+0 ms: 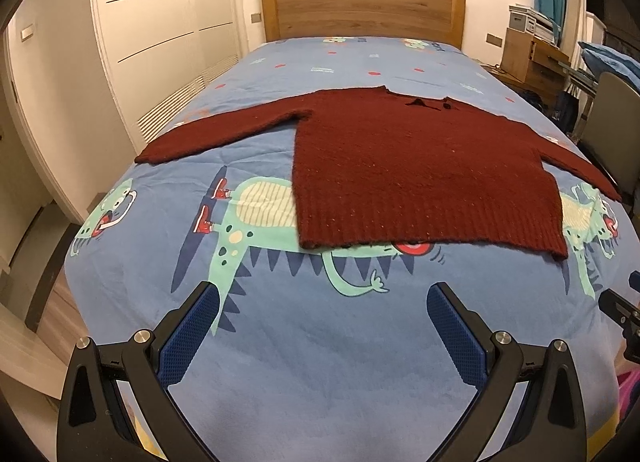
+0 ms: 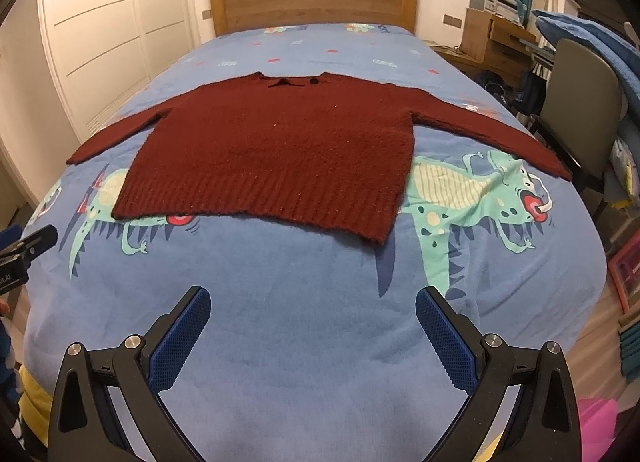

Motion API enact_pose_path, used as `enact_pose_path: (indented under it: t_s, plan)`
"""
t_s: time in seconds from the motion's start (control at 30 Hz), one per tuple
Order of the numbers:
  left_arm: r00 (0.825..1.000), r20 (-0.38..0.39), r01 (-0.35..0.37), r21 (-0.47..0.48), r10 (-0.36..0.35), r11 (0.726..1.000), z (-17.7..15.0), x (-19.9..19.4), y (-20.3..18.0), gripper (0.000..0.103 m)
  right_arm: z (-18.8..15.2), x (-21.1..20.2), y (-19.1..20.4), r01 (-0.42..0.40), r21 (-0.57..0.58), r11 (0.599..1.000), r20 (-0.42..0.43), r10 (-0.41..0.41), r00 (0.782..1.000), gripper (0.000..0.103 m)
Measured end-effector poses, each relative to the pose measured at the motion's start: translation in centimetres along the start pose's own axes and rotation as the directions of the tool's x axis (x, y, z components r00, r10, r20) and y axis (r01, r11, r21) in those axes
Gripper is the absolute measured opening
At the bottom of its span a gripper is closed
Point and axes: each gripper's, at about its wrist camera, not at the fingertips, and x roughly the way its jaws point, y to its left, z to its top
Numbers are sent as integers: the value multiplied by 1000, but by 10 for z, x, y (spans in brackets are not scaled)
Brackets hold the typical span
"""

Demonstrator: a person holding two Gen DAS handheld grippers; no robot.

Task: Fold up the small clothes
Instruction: 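Reach the right tool to a sweater sleeve cuff and grasp it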

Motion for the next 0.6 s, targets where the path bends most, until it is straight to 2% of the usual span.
enact_pose_path:
  t_s: [0.33,0.47,0.6]
  plan:
    - [1000,-23,-16,-33,15,999,16,20,7,102,22,24,-5,-27,21,999,-33,27,999,102]
    - [999,-32,-24,-38,22,999,30,30,8,102,40,40,-24,-45,71,996,-40,48,998,102]
    - [999,-42,-23,-29,22,999,44,42,5,102,62,66,-63,-30,149,988,-49,37,998,102]
